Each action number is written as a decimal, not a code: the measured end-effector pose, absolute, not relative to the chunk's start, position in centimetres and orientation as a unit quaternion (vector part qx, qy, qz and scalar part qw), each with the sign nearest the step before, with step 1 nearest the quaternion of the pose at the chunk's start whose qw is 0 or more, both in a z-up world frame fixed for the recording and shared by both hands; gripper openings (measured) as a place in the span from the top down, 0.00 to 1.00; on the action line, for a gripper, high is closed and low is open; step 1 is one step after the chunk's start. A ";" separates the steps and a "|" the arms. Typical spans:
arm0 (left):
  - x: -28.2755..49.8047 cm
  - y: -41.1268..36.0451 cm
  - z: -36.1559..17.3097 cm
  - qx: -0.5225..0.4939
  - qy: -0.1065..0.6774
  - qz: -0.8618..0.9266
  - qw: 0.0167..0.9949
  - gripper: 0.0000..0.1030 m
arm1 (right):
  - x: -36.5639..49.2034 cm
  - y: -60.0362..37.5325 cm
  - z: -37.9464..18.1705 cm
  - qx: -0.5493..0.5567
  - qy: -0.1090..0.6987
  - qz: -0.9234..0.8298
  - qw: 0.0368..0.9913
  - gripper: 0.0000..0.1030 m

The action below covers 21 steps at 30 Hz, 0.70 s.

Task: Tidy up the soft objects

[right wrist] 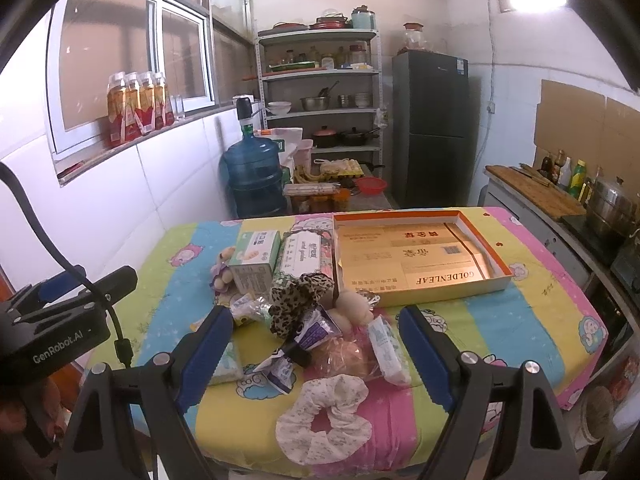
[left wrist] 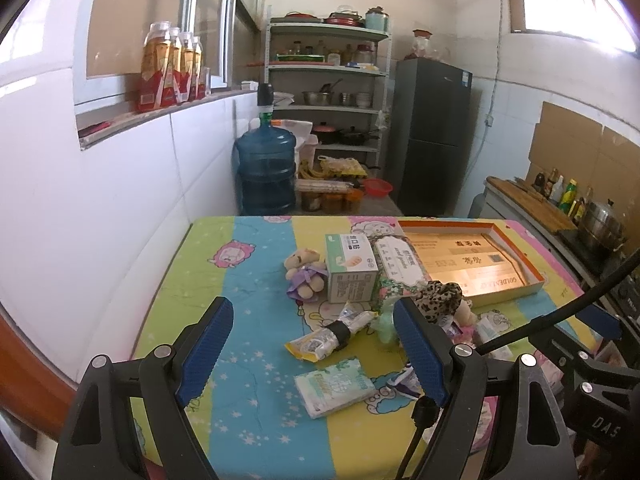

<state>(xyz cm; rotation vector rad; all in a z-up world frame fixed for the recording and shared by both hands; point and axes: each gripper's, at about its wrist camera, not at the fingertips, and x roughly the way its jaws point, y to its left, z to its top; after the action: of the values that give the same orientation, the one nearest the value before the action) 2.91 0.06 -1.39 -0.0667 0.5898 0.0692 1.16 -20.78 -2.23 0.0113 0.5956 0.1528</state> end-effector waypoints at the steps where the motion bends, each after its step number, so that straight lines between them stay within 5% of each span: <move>1: 2.9 0.1 -1.4 -0.032 0.291 0.034 0.956 0.19 | 1.3 -20.6 -2.2 0.005 0.294 0.074 0.953 0.17; 21: 3.8 0.0 -1.9 -0.036 0.295 0.038 0.954 0.19 | 2.4 -20.9 -2.6 0.011 0.298 0.076 0.951 0.17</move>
<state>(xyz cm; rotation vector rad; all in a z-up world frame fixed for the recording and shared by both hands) 3.80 0.04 -1.89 -0.0722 0.5984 0.0778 2.35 -20.92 -2.59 0.0218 0.6064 0.1550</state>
